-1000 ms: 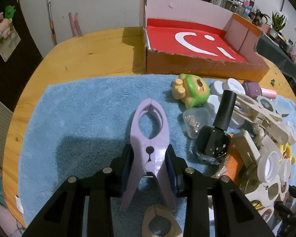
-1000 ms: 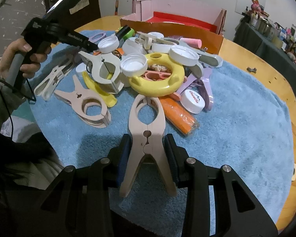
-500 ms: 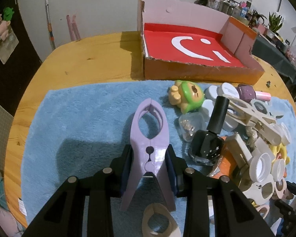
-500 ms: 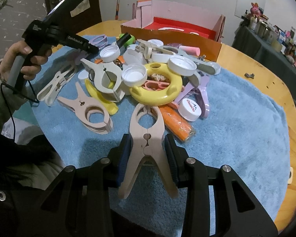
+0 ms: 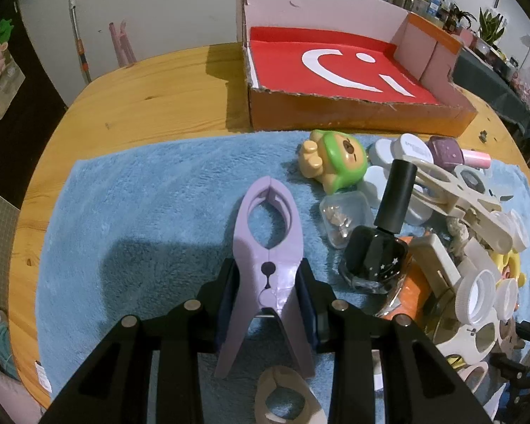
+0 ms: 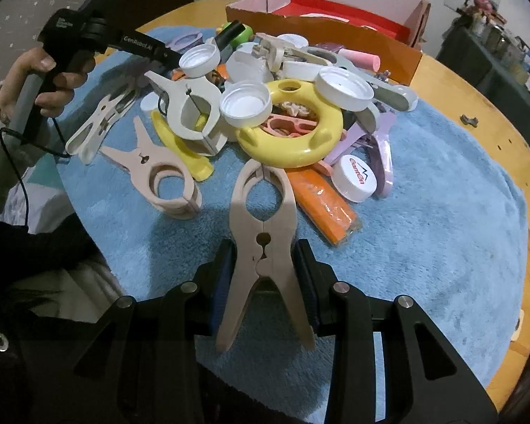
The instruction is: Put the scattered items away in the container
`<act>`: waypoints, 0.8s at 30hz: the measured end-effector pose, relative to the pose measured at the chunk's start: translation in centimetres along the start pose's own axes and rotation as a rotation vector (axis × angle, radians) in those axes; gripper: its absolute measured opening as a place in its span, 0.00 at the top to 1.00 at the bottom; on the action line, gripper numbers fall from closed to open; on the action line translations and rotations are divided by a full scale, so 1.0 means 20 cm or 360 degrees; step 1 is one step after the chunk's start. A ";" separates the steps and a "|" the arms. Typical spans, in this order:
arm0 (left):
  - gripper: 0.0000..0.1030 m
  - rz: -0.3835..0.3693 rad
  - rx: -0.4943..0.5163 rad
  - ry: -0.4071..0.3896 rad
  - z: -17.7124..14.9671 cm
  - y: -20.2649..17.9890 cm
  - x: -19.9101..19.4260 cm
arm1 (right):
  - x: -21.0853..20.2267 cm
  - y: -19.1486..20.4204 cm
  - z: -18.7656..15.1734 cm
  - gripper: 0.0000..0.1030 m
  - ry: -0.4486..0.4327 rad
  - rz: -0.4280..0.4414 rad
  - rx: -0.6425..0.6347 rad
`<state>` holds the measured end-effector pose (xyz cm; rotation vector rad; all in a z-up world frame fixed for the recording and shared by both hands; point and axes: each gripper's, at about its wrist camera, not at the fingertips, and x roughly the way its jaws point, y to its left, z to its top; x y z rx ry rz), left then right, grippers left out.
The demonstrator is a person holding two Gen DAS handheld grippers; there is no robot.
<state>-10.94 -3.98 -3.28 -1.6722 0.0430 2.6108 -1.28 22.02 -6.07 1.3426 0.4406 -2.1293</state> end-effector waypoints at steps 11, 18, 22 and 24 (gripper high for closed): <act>0.66 -0.0027 0.0016 -0.0016 0.01 -0.02 0.00 | -0.09 0.03 0.06 0.68 0.0016 -0.0087 -0.0076; 0.66 -0.0034 0.0022 -0.0015 0.01 -0.02 0.01 | 0.01 0.04 0.02 0.68 0.0123 -0.0115 -0.0080; 0.66 -0.0040 0.0022 -0.0012 0.01 -0.02 0.01 | 0.01 0.04 0.03 0.67 0.0147 -0.0127 -0.0095; 0.66 -0.0044 0.0023 -0.0013 0.01 -0.02 0.01 | 0.01 0.05 0.03 0.67 0.0148 -0.0144 -0.0112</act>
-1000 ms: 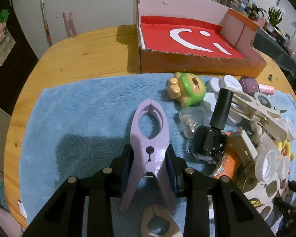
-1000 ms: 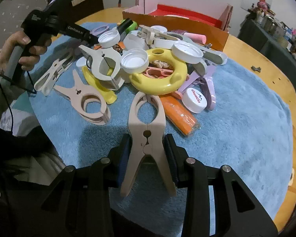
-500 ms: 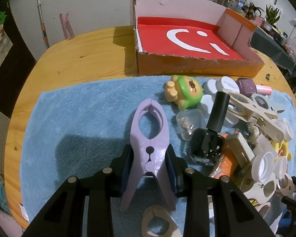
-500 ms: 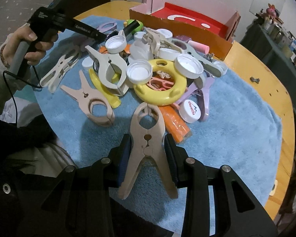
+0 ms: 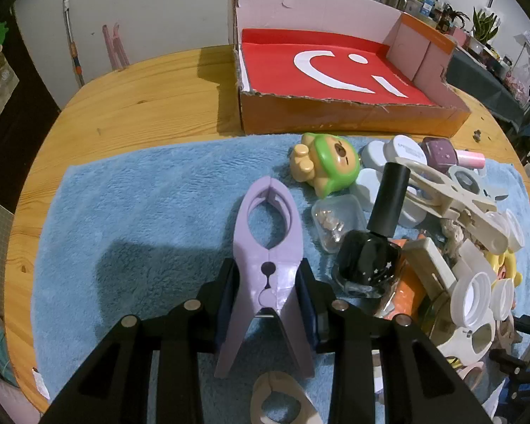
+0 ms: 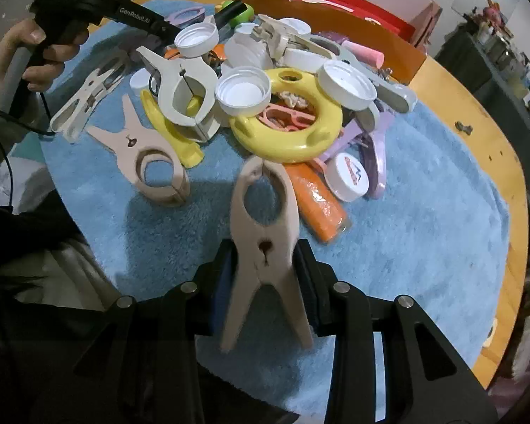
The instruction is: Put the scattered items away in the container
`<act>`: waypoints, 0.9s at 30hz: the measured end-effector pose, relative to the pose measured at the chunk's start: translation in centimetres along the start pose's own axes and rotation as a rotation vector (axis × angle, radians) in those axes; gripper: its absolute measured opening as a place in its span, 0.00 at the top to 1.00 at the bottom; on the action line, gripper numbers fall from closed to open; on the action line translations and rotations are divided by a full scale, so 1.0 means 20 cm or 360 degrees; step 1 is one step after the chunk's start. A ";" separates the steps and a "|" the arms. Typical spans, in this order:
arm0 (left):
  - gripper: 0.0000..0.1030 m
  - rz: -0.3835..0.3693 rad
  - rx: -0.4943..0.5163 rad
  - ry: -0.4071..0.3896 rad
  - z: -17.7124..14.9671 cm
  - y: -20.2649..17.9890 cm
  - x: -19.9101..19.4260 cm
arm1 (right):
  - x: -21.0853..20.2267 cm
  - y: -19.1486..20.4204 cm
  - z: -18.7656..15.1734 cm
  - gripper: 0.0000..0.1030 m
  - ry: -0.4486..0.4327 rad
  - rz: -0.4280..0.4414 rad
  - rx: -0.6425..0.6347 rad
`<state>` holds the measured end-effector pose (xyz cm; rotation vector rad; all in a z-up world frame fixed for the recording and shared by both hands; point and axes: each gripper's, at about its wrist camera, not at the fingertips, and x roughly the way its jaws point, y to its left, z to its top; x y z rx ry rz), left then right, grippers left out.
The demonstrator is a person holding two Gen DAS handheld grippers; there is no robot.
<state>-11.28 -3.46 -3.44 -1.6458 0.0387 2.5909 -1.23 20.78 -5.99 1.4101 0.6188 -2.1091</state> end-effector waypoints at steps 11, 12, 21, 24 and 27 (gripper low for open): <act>0.65 -0.0005 -0.0003 -0.0001 0.00 0.00 0.00 | -0.01 -0.01 -0.02 0.69 0.0011 0.0055 0.0037; 0.65 -0.0005 -0.0003 -0.0001 0.00 0.00 0.00 | -0.02 -0.01 -0.03 0.69 0.0006 0.0064 0.0040; 0.66 -0.0023 -0.0007 -0.0018 0.01 0.01 -0.02 | -0.12 -0.03 -0.05 0.69 -0.0071 0.0093 0.0093; 0.66 -0.0023 -0.0009 -0.0040 0.01 0.01 -0.04 | -0.15 -0.04 -0.05 0.69 -0.0083 0.0081 0.0103; 0.66 -0.0030 -0.0004 -0.0063 0.01 0.00 -0.07 | -0.13 -0.08 0.00 0.69 -0.0090 0.0086 0.0112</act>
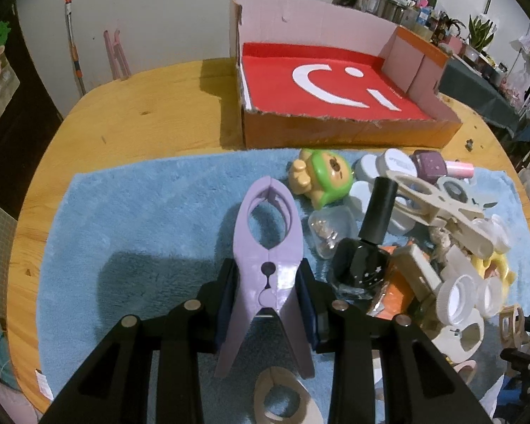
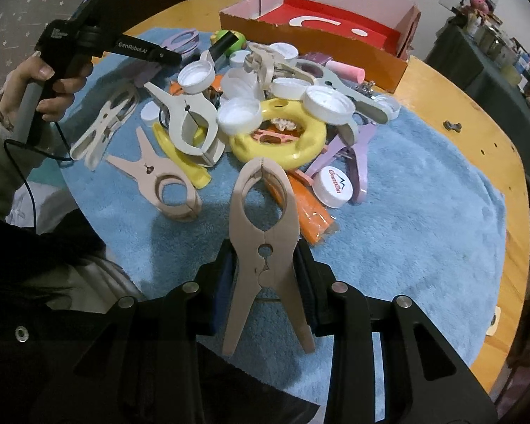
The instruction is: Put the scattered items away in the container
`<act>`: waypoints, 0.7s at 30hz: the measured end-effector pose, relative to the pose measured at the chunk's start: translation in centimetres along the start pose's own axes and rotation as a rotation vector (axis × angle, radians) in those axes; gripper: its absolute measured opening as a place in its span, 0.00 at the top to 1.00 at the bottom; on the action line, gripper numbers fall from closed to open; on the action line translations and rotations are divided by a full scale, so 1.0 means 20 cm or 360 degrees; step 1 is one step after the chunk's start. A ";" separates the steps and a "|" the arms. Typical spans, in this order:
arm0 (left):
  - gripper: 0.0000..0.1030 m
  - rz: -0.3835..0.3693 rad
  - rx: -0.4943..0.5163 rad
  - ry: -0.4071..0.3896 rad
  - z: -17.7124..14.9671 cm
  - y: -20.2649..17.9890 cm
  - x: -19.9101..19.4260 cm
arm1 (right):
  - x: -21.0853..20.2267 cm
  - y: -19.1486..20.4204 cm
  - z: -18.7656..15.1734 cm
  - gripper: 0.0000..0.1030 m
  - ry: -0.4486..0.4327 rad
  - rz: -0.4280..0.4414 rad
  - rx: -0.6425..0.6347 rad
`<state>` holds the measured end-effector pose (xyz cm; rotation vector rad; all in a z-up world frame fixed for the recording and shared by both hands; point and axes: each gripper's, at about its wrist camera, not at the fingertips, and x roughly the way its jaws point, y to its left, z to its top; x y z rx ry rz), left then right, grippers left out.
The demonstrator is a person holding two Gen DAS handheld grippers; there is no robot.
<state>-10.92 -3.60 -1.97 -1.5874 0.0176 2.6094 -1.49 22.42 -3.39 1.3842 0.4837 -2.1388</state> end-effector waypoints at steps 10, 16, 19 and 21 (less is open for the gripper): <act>0.66 -0.0012 0.0004 -0.0050 0.02 0.01 -0.06 | -0.05 0.01 0.02 0.69 -0.0042 -0.0022 -0.0001; 0.66 -0.0016 0.0006 -0.0074 0.04 0.00 -0.09 | -0.08 -0.02 0.07 0.69 -0.0084 -0.0021 0.0008; 0.66 -0.0031 0.0019 -0.0088 0.06 -0.02 -0.11 | -0.10 -0.03 0.13 0.69 -0.0109 -0.0011 0.0004; 0.66 -0.0033 0.0037 -0.0103 0.08 -0.04 -0.13 | -0.10 -0.05 0.17 0.69 -0.0124 -0.0023 -0.0008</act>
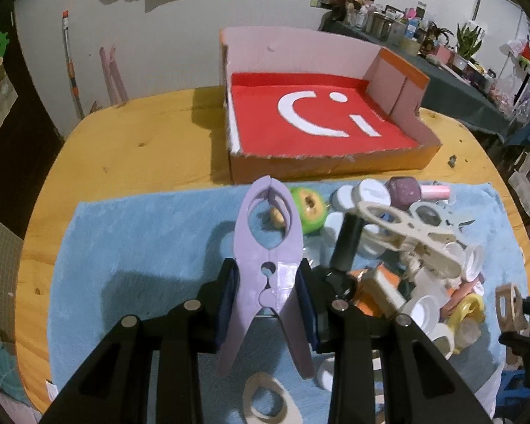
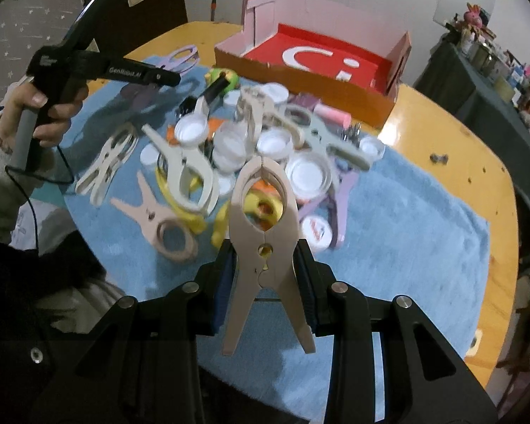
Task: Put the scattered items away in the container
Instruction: 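Carry the lavender clip with the left tool while the right tool carries the beige clip into the box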
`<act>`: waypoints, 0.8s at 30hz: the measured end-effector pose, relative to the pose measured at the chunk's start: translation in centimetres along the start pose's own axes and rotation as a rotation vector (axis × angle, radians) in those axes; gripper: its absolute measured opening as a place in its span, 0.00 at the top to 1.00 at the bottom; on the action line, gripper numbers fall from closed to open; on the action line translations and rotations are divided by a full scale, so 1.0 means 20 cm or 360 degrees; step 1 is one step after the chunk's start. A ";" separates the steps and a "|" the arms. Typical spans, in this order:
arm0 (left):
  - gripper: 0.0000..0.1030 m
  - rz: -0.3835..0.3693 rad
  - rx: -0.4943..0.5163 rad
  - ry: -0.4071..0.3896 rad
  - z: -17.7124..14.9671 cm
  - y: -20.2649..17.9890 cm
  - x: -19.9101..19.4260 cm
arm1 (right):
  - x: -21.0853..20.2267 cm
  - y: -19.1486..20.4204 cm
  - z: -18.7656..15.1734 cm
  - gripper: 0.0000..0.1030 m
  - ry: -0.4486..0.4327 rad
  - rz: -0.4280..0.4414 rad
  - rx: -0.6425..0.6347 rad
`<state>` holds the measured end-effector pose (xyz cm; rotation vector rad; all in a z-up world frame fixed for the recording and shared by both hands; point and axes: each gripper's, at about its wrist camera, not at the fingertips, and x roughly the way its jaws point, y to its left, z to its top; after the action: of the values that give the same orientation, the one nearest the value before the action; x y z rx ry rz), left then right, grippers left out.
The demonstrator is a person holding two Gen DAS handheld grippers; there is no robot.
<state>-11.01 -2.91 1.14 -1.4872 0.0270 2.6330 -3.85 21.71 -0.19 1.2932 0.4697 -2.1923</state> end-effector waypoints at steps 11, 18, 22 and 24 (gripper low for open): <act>0.66 -0.0008 0.0032 -0.0060 0.19 -0.08 -0.03 | 0.00 -0.04 0.32 0.69 -0.0068 0.0014 -0.0038; 0.66 -0.0001 0.0058 -0.0078 0.38 -0.15 0.00 | 0.04 -0.12 0.58 0.69 -0.0103 0.0034 0.0000; 0.66 -0.0012 0.0063 -0.0054 0.49 -0.17 0.04 | 0.09 -0.18 0.73 0.69 -0.0100 0.0048 0.0039; 0.66 -0.0019 0.0064 -0.0030 0.56 -0.18 0.07 | 0.13 -0.22 0.79 0.69 -0.0093 0.0043 0.0058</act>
<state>-21.00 1.66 5.87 -1.4453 0.0690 2.6207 -18.44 15.80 5.27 1.2434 0.3886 -2.2193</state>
